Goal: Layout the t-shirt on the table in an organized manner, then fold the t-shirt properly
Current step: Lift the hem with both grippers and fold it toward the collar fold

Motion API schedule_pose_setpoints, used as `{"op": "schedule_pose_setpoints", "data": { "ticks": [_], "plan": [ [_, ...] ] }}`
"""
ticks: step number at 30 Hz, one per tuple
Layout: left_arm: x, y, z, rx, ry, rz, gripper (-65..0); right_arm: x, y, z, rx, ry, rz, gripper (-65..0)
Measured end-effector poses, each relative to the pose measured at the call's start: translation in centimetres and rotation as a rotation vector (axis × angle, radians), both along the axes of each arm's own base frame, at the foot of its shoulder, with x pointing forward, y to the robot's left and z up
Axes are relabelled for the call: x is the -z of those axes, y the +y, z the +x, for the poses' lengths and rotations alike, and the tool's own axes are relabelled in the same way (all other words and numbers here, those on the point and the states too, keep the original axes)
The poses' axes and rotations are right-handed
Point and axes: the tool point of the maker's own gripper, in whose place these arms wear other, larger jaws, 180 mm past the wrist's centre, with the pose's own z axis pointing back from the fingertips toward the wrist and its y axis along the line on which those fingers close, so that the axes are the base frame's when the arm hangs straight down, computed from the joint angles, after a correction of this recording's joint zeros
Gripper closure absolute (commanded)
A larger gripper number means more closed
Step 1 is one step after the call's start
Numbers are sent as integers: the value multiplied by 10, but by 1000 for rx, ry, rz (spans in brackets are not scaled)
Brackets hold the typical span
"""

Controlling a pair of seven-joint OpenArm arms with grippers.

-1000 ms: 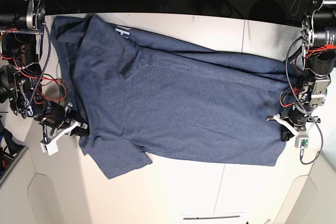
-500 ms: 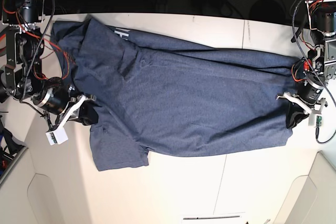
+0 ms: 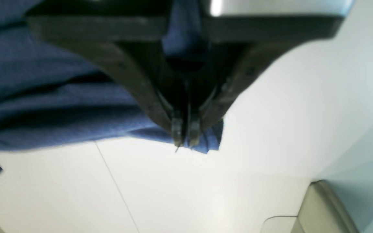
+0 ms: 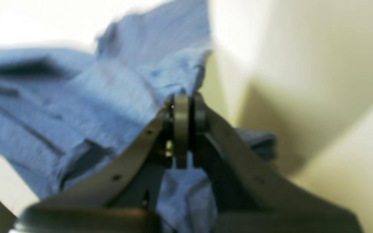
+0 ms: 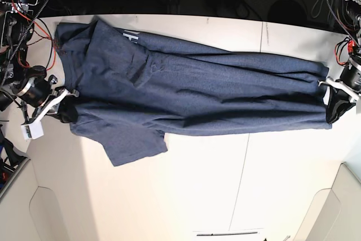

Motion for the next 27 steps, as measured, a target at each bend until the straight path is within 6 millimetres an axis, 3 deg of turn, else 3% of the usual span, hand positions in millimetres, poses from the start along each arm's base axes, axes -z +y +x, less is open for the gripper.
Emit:
{"op": "schedule_pose_setpoints", "data": {
  "ticks": [6,10,16,22,23,25,26,27],
  "plan": [
    [-4,16,-23,-53,-12,-29,0,-2,-21,-15,80,33,93,0],
    [11,16,-38,-60,43,-34,0,5,-30,-32,115,66,117,0],
    [54,5,-56,-60,266,-60,0,23,-29,-60,125,135,146,0],
    [58,1,-56,-66,279,-90,0,37,-27,-82,130,187,157,0],
    [59,0,-56,-66,280,-92,-34,37,-27,-83,131,187,157,0],
    [59,-1,-56,-67,279,-95,-149,37,-27,-83,131,187,156,-164],
    [59,-1,-56,-68,276,-99,-173,37,-27,-83,131,187,154,-239],
    [58,-1,-56,-69,273,-105,-177,36,-27,-82,132,183,156,-274]
  ]
}}
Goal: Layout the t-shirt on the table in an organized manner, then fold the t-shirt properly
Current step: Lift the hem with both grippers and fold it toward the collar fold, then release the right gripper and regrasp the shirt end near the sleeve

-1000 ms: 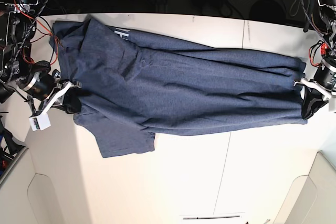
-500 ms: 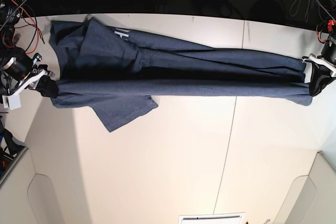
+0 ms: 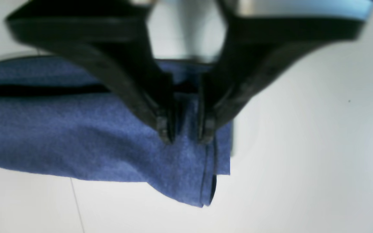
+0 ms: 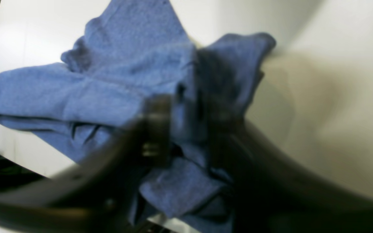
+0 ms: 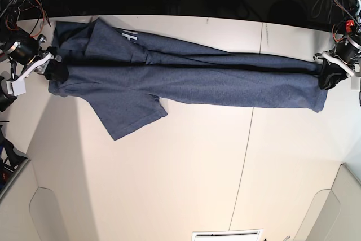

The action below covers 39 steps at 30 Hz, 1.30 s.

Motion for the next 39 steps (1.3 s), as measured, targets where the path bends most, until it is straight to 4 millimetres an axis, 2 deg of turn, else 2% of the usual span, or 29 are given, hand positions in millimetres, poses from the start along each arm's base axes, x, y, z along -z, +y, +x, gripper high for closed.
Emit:
{"op": "schedule_pose_setpoints", "data": {
  "ticks": [7,14,17,19,21,24,28,32,35,39],
  "plan": [
    [-22,2,10,-51,-130,-82,-177,-12,-3,10,15,-61,-14,-274],
    [-27,3,13,-64,-158,-100,-177,-76,-7,37,11,-273,-88,-273],
    [-30,4,16,-66,-166,-100,-177,-94,-11,58,3,-327,-147,-213],
    [-32,4,20,-68,-176,-99,-177,-104,-13,77,-1,-362,-180,-208],
    [-36,4,24,-67,-189,-100,-177,-105,-11,93,-5,-374,-179,-208],
    [-38,4,26,-67,-198,-100,-177,-82,-6,112,-14,-318,-160,-210],
    [-38,5,26,-68,-200,-100,-177,-31,14,128,-40,-197,-93,-212],
    [-38,4,26,-68,-200,-99,-177,18,42,128,-65,-79,-23,-270],
    [-38,4,26,-68,-201,-100,-177,51,67,117,-124,-18,-46,-270],
    [-37,2,26,-71,-200,-108,-177,64,107,117,-187,-11,-38,-269]
  ]
}}
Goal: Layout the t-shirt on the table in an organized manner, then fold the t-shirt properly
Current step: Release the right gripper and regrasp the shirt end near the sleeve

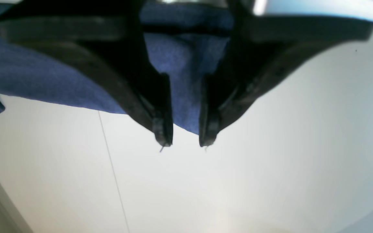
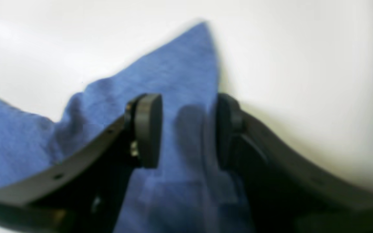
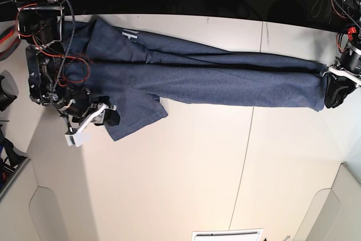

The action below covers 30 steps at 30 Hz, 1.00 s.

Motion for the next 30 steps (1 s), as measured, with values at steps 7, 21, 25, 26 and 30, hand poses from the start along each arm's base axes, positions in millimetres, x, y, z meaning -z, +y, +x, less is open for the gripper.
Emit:
{"op": "schedule_pose_setpoints", "data": {
  "ticks": [7,21,25,26,30],
  "plan": [
    [5,-6,-1,-2,8,-19,-177,1,38,-7,-52,2,42,0],
    [6,-7,-1,-1,10,-20,-177,-100,70,-32,-266,-167,-16,0],
    [6,-7,-1,-1,10,-19,-177,-94,78,-68,-280,-141,24,0],
    [6,-7,-1,-1,11,-19,-177,-92,81,-77,-279,-126,47,0],
    [6,-7,-2,-1,11,-19,-177,-70,85,-116,-271,-31,100,0]
  ]
}}
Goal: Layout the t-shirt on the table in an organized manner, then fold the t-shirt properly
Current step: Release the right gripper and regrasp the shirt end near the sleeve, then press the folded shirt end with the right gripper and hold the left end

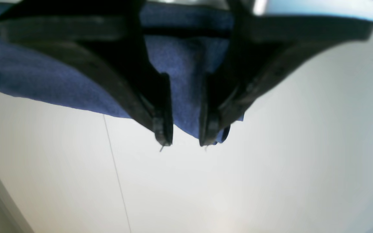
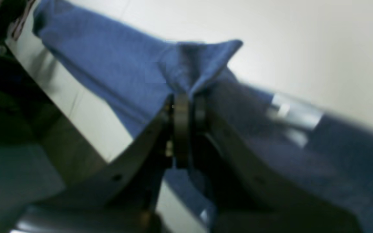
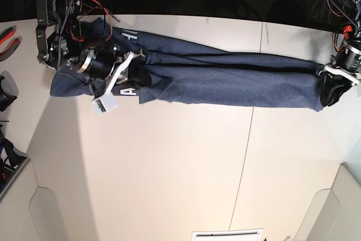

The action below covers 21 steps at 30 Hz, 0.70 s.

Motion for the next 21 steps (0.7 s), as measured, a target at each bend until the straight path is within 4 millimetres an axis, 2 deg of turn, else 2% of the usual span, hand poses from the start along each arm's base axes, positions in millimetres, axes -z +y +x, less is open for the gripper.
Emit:
{"op": "schedule_pose_setpoints", "data": {
  "ticks": [2,7,9,11,15,21],
  "plan": [
    [0,0,0,-1,-1,-1,-177,7,1,-13,5,31,13,0],
    [0,0,0,0,-1,0,-177,4,4,-15,22,26,47,0],
    [0,0,0,0,-1,0,-177,4,6,-14,23,26,53,-113],
    [0,0,0,0,0,-1,-177,2,9,-13,28,22,66,-179],
    [0,0,0,0,-1,0,-177,-2,33,-18,-4,25,107,-191],
    [0,0,0,0,-1,0,-177,-6,84,-35,-120,0,128,-191]
  ]
}}
